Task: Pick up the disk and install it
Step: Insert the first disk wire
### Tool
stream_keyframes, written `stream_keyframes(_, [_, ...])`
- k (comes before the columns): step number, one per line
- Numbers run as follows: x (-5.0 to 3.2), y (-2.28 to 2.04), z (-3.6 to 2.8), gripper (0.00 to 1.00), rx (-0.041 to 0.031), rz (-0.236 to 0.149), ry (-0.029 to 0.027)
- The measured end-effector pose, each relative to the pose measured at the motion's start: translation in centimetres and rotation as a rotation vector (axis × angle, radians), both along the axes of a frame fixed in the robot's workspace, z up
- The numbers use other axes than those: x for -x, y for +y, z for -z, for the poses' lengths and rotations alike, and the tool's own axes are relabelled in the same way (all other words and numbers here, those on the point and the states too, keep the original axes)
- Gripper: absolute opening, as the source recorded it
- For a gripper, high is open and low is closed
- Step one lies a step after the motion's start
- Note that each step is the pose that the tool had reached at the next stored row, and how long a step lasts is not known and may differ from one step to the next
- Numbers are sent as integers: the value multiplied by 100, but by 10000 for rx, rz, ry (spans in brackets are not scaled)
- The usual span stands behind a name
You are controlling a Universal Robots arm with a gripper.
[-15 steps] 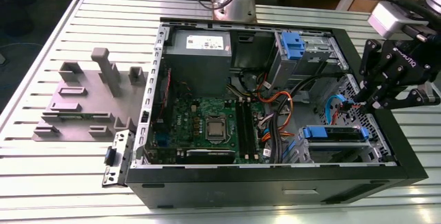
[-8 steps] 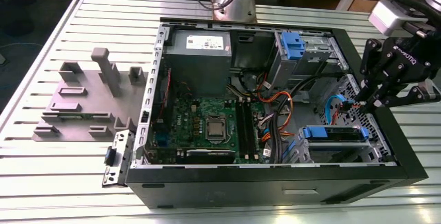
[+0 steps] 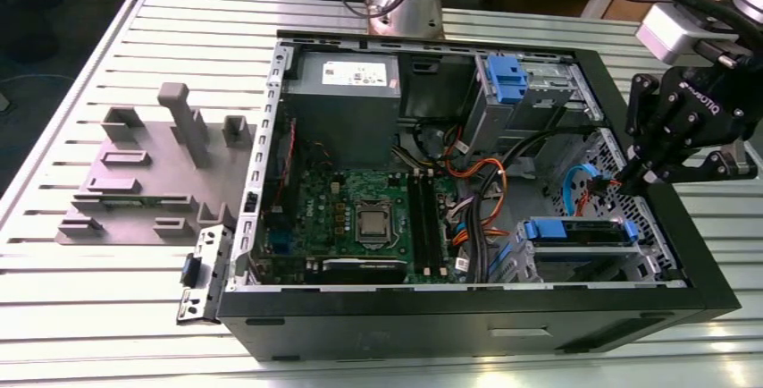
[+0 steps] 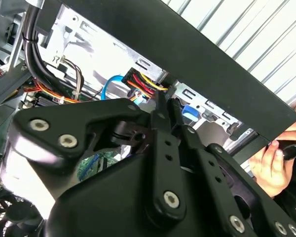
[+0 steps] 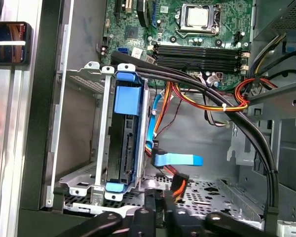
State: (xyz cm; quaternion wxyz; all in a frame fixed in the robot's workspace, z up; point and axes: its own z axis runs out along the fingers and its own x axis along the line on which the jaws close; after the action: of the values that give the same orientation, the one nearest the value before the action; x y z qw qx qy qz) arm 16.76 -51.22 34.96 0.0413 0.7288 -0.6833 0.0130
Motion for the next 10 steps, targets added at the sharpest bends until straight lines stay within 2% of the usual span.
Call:
stream_keyframes(4, [3,-4,2,17,-4,-1,-1])
stream_keyframes(6, [37,-6,2,17,-4,-2,-12])
stream_keyframes(10, [137,-14,1,17,5,-2,-117])
